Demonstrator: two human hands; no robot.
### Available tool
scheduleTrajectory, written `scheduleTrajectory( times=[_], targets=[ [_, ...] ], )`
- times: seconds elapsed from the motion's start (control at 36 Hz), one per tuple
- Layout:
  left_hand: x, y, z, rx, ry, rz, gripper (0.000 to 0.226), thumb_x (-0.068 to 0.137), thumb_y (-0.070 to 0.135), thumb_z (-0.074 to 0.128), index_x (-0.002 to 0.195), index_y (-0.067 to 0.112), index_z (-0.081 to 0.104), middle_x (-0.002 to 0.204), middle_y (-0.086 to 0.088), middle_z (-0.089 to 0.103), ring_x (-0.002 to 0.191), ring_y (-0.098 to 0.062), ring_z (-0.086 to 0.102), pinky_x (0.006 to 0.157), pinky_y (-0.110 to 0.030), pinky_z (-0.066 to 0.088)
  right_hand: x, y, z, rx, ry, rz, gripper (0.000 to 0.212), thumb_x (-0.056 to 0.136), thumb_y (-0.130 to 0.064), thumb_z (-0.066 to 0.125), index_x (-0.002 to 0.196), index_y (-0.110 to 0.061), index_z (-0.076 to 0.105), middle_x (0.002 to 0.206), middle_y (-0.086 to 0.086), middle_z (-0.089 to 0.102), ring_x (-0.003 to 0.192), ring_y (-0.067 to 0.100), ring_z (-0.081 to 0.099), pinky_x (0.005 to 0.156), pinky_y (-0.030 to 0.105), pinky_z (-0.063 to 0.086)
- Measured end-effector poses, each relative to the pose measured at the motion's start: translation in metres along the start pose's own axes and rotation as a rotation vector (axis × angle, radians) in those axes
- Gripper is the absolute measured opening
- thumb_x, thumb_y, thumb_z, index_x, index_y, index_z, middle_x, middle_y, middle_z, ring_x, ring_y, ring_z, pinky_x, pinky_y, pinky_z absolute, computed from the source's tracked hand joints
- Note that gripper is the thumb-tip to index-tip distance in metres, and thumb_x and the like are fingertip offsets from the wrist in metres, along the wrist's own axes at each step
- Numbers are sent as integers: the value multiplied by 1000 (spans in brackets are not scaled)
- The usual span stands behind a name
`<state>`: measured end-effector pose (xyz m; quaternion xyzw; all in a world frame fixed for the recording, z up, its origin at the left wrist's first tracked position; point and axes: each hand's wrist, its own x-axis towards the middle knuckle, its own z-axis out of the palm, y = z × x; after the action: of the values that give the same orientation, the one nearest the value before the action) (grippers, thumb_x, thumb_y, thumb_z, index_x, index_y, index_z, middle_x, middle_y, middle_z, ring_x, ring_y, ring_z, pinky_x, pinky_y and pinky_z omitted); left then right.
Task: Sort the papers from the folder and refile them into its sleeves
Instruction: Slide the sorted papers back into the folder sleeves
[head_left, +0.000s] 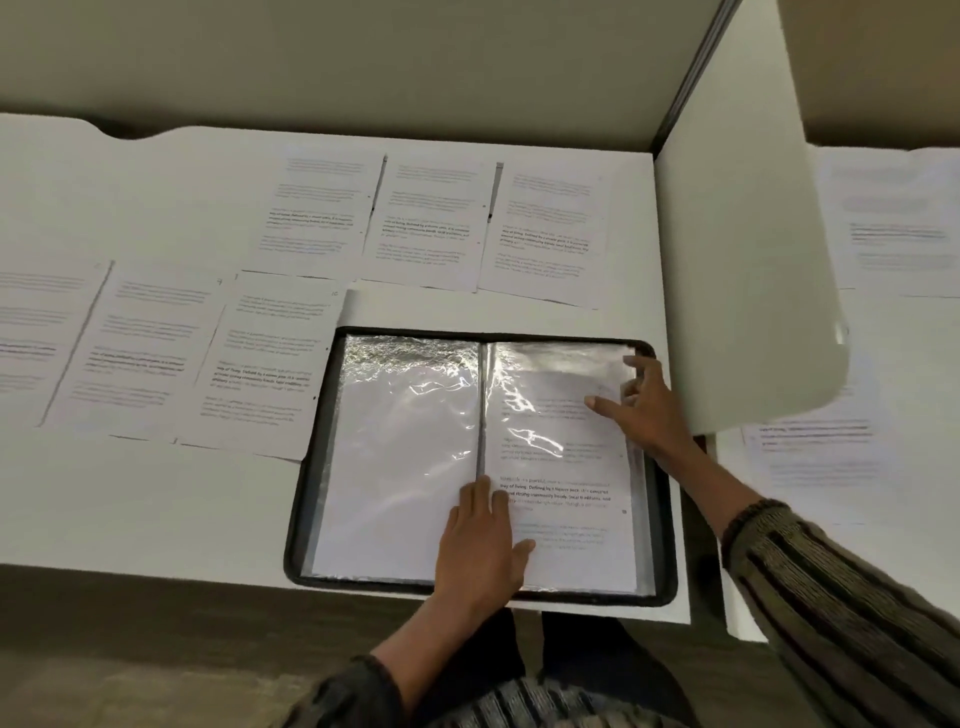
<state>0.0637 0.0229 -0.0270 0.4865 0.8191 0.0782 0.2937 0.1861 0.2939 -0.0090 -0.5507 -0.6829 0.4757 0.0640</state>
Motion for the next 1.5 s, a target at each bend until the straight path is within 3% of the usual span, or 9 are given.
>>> scheduleTrajectory(
  times=[0.25,0.42,0.58,0.67,0.81,0.97,1.11,1.22,1.5],
  targets=[
    [20,-14,-28,-115,-21,-7,43,99,55,61,122,19,59,129,7,45,123,-12,47,91,-40,58,-66,31,20,67,-166,60,40,91,-31,81,128,-21,71,120,-5,75,98,8,72,81,26,60],
    [17,-3,-49,-412,6,-220,65,85,87,56,114,30,65,118,16,65,109,-7,62,95,-36,56,-111,3,19,299,-252,29,19,94,-27,76,113,-26,78,109,-10,79,100,9,75,97,43,59],
    [-7,20,-82,-722,69,-283,83,73,105,39,97,32,72,99,14,75,98,-4,69,91,-35,57,-142,-30,32,477,-502,-84,27,103,-21,63,126,-24,76,129,-3,74,124,17,67,107,37,48],
    [-20,19,-91,-841,108,-313,80,73,103,45,99,33,74,100,11,76,98,-11,73,93,-43,61,-146,-34,48,452,-567,-141,30,106,-28,59,131,-39,72,139,-16,67,132,6,59,108,30,46],
    [-39,2,-106,-656,229,-400,53,80,79,72,95,28,67,90,8,72,83,-8,67,72,-27,52,-143,-40,73,446,-705,-198,34,103,-29,63,135,-37,68,147,-20,60,139,0,51,103,11,44],
    [-48,-49,-116,-441,369,-588,13,98,36,70,91,25,71,88,9,72,84,-17,69,80,-37,58,-127,-48,107,287,-751,-284,38,106,-25,62,139,-44,63,145,-24,59,133,-1,55,112,26,46],
    [-48,-101,-122,-314,390,-747,37,94,52,74,119,24,77,109,3,77,94,-21,70,69,-29,47,-112,-53,136,13,-602,-477,42,100,-45,63,139,-54,51,149,-26,50,137,-3,47,116,37,44],
    [-41,-135,-125,-326,311,-819,30,88,49,81,78,26,66,80,6,68,73,-15,64,56,-26,41,-98,-55,158,-259,-539,-534,58,90,-62,62,145,-50,46,162,-23,32,153,5,24,122,41,33],
    [-16,-185,-115,-149,97,-637,41,83,66,75,92,28,64,93,9,67,90,-17,68,80,-33,57,-100,-77,208,-690,-414,-449,78,88,-68,55,159,-44,34,175,-5,6,161,25,5,128,50,17]
  ],
)
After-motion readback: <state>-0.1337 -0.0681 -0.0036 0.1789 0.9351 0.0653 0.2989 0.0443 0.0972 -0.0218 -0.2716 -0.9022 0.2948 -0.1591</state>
